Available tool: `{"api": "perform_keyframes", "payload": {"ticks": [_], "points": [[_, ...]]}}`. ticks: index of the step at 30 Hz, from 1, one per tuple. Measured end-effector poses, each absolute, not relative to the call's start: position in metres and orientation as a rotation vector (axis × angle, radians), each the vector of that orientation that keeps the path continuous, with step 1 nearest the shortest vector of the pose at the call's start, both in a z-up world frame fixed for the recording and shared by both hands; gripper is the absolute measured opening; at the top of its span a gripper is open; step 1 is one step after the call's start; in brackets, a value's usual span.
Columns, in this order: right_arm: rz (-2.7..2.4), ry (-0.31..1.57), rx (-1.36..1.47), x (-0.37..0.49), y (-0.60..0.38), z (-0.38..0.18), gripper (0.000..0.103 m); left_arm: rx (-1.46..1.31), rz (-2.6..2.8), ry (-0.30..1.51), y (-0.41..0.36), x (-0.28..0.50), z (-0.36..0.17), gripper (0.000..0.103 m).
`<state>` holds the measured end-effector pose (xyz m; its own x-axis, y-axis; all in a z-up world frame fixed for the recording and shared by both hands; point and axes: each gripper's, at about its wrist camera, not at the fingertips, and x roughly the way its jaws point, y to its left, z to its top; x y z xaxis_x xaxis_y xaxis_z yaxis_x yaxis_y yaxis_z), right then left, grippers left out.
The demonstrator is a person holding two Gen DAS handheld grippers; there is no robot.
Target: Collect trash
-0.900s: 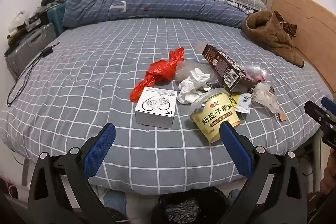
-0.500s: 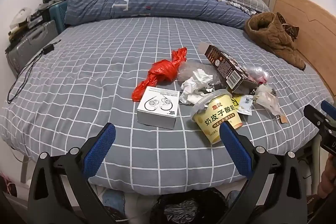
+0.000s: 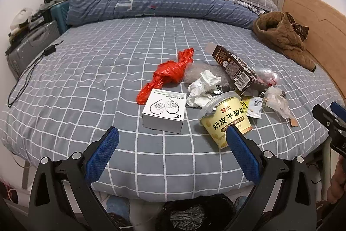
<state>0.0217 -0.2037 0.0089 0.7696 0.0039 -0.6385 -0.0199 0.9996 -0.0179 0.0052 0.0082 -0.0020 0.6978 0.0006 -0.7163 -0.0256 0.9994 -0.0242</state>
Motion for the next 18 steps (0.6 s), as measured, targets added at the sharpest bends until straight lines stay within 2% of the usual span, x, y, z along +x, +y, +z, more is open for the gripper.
{"api": "perform_keyframes", "payload": {"ticks": [18], "points": [[0.022,0.687,-0.022,0.0204,-0.1997,0.0097,0.096,-0.035,0.016,0.792,0.0093,0.0044,-0.0035,0.097]]}}
